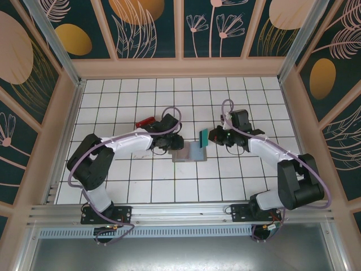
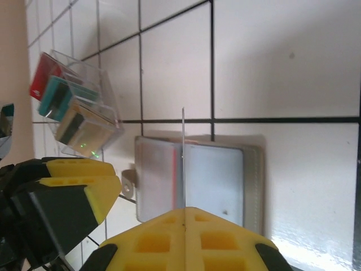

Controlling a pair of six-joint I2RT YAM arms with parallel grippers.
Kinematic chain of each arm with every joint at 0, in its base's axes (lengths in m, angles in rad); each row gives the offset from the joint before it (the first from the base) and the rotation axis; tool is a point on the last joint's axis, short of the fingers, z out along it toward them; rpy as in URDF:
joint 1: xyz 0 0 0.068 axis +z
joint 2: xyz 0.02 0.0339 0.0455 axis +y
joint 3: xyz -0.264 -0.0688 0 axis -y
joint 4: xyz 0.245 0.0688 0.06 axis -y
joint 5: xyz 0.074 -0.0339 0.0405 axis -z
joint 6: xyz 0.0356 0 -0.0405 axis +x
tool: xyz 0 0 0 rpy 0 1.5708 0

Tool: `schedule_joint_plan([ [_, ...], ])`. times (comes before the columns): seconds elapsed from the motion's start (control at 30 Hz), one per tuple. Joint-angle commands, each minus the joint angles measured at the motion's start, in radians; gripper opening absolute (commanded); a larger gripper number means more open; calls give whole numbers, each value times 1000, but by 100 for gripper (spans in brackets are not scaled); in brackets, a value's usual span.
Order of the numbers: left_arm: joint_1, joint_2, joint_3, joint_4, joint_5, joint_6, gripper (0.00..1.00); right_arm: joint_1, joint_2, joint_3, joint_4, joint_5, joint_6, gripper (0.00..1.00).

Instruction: Take the credit cards out of the card holder

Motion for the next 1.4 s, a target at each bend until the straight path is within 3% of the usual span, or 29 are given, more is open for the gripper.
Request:
schedule_joint_plan([
  [0.0, 14, -82, 49, -7, 29, -28, 41, -8, -33, 47, 9, -50, 29, 0],
  [0.37, 98, -159, -81, 419, 357, -273, 39, -8, -80, 33, 283, -248, 209, 0],
  [0.57, 127, -172, -145, 598, 432, -389, 37, -9, -99, -8, 419, -300, 293, 0],
  [0.93, 131, -186, -204, 761, 476, -478, 32, -7, -102, -43, 453, -314, 314, 0],
  [1.37, 145, -224, -223, 693, 396, -466, 34, -10, -105, -62, 445, -272, 316, 0],
])
